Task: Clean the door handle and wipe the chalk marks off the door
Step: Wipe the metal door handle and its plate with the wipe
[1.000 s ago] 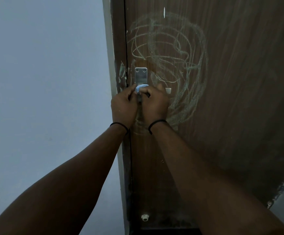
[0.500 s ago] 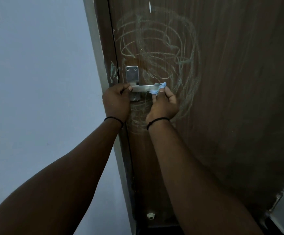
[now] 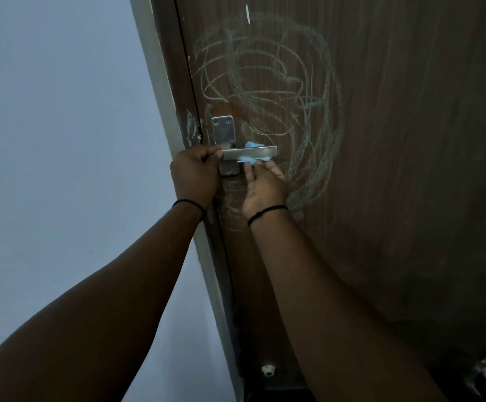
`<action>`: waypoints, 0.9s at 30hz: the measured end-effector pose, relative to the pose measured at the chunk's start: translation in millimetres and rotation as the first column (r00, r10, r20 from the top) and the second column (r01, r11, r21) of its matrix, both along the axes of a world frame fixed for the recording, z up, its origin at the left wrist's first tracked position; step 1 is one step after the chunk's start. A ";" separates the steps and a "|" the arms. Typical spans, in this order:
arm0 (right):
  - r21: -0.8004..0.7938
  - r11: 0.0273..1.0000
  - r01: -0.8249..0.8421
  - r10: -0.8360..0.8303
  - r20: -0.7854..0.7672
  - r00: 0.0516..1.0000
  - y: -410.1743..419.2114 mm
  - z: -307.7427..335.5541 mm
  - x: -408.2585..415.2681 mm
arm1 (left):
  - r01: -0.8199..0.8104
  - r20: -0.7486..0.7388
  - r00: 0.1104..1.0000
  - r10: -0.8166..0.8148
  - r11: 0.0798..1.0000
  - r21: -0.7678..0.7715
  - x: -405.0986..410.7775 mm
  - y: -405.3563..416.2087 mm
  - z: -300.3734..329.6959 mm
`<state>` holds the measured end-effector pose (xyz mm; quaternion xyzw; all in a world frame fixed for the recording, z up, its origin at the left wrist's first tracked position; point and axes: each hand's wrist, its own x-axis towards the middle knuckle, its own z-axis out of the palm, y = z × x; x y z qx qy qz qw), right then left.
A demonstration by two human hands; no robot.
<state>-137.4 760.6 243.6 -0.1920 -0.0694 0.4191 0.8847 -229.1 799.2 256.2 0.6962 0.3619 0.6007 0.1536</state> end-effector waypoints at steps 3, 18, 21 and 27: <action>0.065 0.998 0.017 -0.019 0.023 1.000 -4.9 -2.9 18.9 | -0.001 0.013 1.000 0.001 1.000 -0.005 1.1 -1.6 -0.9; -0.109 0.983 -0.149 0.182 0.436 0.881 -19.9 -3.4 58.1 | -0.013 0.012 1.000 0.013 1.000 -0.019 3.1 -4.3 1.5; -0.118 0.992 0.045 0.012 0.444 0.896 -16.7 2.8 55.7 | -0.009 0.013 1.000 0.009 1.000 -0.028 2.4 -6.7 2.5; 0.419 0.681 0.600 -0.336 0.908 -0.252 -24.4 2.8 48.6 | -0.009 0.005 1.000 0.009 0.999 -0.051 0.9 -10.5 3.5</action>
